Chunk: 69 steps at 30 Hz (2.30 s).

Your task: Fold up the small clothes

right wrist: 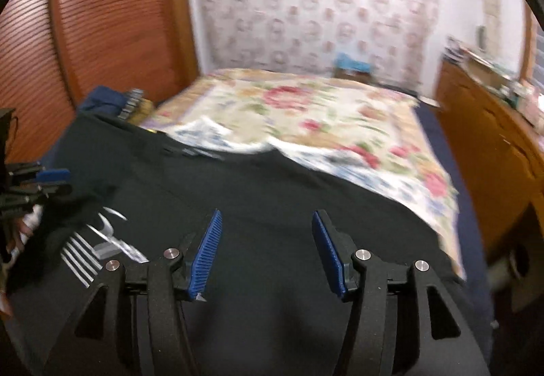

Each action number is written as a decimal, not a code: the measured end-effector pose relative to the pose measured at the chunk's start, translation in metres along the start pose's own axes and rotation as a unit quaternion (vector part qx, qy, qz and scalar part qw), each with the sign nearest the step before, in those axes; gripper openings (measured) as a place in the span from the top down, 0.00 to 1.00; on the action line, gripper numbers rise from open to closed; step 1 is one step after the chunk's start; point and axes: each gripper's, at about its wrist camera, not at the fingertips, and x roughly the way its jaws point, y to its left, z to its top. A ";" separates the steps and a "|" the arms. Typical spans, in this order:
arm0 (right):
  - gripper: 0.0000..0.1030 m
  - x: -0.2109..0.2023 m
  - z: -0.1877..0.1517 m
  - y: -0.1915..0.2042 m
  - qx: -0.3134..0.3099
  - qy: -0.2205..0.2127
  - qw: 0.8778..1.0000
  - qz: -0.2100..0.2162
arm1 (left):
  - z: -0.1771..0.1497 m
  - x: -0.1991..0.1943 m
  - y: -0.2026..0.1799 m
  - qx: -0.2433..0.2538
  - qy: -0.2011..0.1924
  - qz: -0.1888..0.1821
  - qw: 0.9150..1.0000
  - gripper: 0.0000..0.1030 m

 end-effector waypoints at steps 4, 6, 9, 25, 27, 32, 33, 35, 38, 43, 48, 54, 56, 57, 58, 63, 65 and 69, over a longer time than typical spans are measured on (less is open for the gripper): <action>0.45 -0.012 -0.034 -0.044 0.038 0.020 0.998 -0.046 | 0.002 0.019 -0.010 0.005 0.016 0.001 1.000 0.72; 0.45 -0.014 -0.052 -0.065 0.053 0.035 0.995 -0.075 | 0.002 0.028 -0.016 0.011 0.027 0.003 1.000 0.72; 0.45 -0.021 -0.073 -0.090 0.079 0.049 0.991 -0.093 | 0.002 0.041 -0.024 0.025 0.039 0.010 0.999 0.72; 0.45 -0.023 -0.102 -0.118 0.130 0.076 0.985 -0.086 | -0.005 0.050 -0.031 0.036 0.044 -0.033 0.998 0.52; 0.46 -0.023 -0.101 -0.119 0.131 0.076 0.985 -0.079 | -0.005 0.051 -0.035 0.044 0.046 -0.032 0.997 0.46; 0.58 -0.021 -0.098 -0.113 0.115 0.072 0.988 -0.067 | -0.003 0.054 -0.041 0.060 0.052 -0.035 0.996 0.36; 0.61 -0.020 -0.098 -0.112 0.112 0.071 0.989 -0.070 | -0.003 0.054 -0.042 0.061 0.052 -0.036 0.996 0.35; 0.68 -0.021 -0.098 -0.110 0.101 0.068 0.989 -0.082 | -0.003 0.055 -0.044 0.063 0.053 -0.036 0.996 0.34; 0.92 -0.025 -0.097 -0.113 0.093 0.061 0.990 -0.085 | -0.002 0.056 -0.044 0.065 0.053 -0.037 0.996 0.32; 0.97 -0.037 -0.087 -0.107 0.083 0.027 0.994 -0.068 | -0.002 0.057 -0.047 0.070 0.055 -0.040 0.995 0.27; 0.98 -0.050 -0.058 -0.095 0.071 -0.017 0.996 -0.045 | -0.002 0.059 -0.050 0.076 0.058 -0.041 0.995 0.23; 0.98 -0.057 -0.017 -0.062 0.044 -0.064 0.997 0.008 | 0.000 0.061 -0.054 0.080 0.060 -0.042 0.994 0.19; 0.98 -0.053 -0.007 -0.049 0.034 -0.069 0.997 0.033 | 0.000 0.061 -0.054 0.080 0.061 -0.043 0.994 0.19; 0.98 -0.049 -0.005 -0.039 0.028 -0.066 0.996 0.047 | -0.001 0.061 -0.054 0.080 0.061 -0.043 0.994 0.19; 0.98 -0.044 -0.003 -0.032 0.023 -0.061 0.996 0.059 | 0.000 0.061 -0.054 0.080 0.061 -0.043 0.994 0.19; 0.98 -0.010 -0.014 0.001 0.011 -0.011 0.995 0.099 | 0.000 0.061 -0.054 0.080 0.061 -0.042 0.994 0.18; 0.98 0.007 -0.026 0.012 0.009 0.020 0.994 0.109 | 0.000 0.061 -0.054 0.080 0.061 -0.043 0.994 0.18; 0.97 0.023 -0.046 0.024 0.006 0.056 0.991 0.119 | -0.001 0.061 -0.054 0.080 0.061 -0.043 0.994 0.17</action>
